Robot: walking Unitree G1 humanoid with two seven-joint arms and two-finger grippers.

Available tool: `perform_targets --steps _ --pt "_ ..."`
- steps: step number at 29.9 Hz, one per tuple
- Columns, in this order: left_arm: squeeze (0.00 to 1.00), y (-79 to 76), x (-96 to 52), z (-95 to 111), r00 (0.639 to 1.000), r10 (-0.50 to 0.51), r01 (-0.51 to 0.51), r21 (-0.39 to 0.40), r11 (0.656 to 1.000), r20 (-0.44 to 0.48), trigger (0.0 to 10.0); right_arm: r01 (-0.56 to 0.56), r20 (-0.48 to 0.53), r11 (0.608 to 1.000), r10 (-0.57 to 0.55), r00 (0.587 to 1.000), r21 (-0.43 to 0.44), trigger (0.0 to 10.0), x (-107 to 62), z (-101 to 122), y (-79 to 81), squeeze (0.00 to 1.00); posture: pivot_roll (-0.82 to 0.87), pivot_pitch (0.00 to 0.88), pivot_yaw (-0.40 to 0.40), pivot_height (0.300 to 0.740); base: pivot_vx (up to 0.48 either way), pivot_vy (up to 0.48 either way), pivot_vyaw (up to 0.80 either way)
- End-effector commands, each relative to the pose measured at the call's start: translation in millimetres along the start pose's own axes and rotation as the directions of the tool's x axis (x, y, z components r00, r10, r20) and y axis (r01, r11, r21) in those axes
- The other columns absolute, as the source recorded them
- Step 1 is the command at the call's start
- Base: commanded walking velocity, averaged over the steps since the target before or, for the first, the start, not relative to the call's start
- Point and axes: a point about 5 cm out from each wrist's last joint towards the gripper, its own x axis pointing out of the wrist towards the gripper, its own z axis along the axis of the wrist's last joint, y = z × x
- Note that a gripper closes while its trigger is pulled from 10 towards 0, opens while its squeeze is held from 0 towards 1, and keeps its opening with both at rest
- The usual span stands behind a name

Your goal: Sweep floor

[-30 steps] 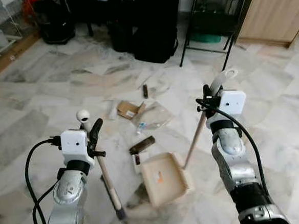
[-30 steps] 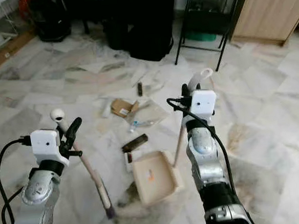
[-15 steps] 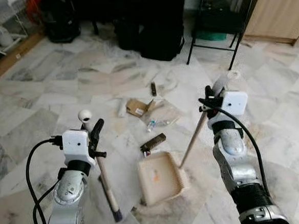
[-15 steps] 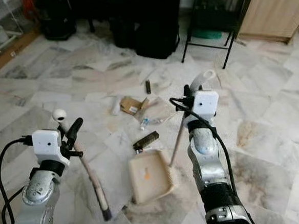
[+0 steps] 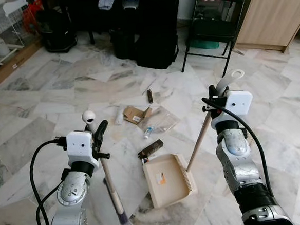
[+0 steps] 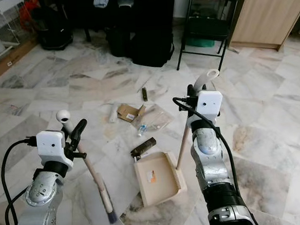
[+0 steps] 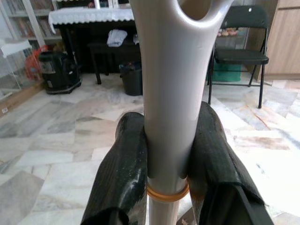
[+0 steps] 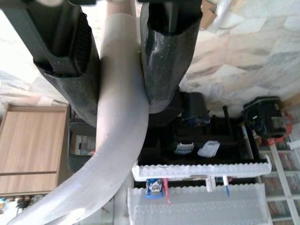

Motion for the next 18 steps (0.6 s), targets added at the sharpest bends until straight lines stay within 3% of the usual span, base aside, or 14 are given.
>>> perform_targets --steps 1,18 --pt "0.00 -0.3 0.9 8.6 0.999 -0.002 0.002 -0.004 1.000 0.043 10.0 0.000 0.052 1.000 0.000 0.999 0.001 10.0 4.3 11.8 0.0 0.00 -0.04 0.136 -0.022 0.740 0.337 0.000 0.00" --pt "0.00 -0.8 1.7 8.7 0.999 -0.002 0.003 -0.006 1.000 0.045 10.0 0.018 0.047 1.000 -0.017 0.999 -0.012 10.0 3.3 10.7 -3.5 0.00 -0.04 0.140 -0.024 0.740 0.338 0.000 0.00"
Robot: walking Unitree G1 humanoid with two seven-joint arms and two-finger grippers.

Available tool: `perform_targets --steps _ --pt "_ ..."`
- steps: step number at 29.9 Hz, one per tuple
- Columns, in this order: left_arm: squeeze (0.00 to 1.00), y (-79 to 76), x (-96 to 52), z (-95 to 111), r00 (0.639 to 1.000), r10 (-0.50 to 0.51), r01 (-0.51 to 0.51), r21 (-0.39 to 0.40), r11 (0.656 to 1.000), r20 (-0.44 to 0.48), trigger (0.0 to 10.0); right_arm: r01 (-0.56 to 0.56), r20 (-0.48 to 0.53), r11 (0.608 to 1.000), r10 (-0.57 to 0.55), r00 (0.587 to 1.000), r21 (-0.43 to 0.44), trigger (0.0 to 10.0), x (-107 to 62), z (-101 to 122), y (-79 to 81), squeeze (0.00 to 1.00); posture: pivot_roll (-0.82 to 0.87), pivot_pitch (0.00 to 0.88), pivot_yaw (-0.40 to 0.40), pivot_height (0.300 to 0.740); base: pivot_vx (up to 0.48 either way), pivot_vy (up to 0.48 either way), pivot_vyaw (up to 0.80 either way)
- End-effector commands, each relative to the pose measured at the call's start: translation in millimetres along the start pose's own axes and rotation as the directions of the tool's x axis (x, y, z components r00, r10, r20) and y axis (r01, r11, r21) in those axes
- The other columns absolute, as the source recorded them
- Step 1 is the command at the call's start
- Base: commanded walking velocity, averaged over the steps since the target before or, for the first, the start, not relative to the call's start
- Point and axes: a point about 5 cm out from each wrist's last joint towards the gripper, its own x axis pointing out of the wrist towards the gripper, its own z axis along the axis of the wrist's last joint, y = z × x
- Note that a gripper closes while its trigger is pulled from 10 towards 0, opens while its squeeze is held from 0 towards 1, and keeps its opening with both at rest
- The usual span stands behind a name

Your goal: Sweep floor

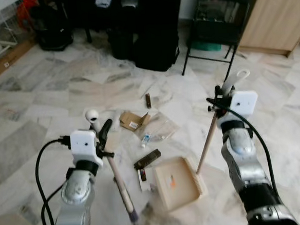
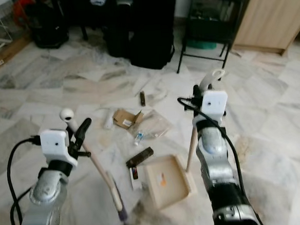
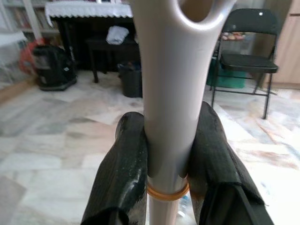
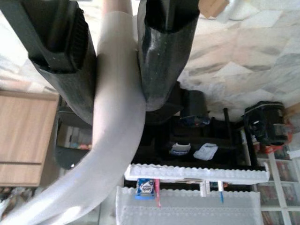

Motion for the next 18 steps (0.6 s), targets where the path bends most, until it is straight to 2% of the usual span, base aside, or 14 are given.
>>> perform_targets --steps 1,8,18 --pt "0.00 -3.0 1.9 8.9 0.999 -0.008 0.008 0.017 1.000 0.044 10.0 0.039 0.049 0.999 -0.039 0.998 0.011 10.0 3.1 10.9 -10.7 0.00 -0.05 0.141 -0.024 0.740 0.341 0.000 0.00" --pt "0.00 -2.5 2.2 8.6 0.999 -0.004 0.003 0.022 1.000 0.046 10.0 0.043 0.046 0.999 -0.043 0.998 0.003 10.0 3.0 10.6 -12.6 0.00 -0.05 0.143 -0.025 0.740 0.298 0.000 0.00" --pt "0.00 -3.5 0.3 6.3 0.999 -0.009 0.008 0.018 1.000 0.037 10.0 0.063 0.010 0.998 -0.063 0.998 -0.027 10.0 -4.3 3.8 -18.3 0.00 -0.06 0.152 -0.025 0.740 0.000 0.000 0.00"
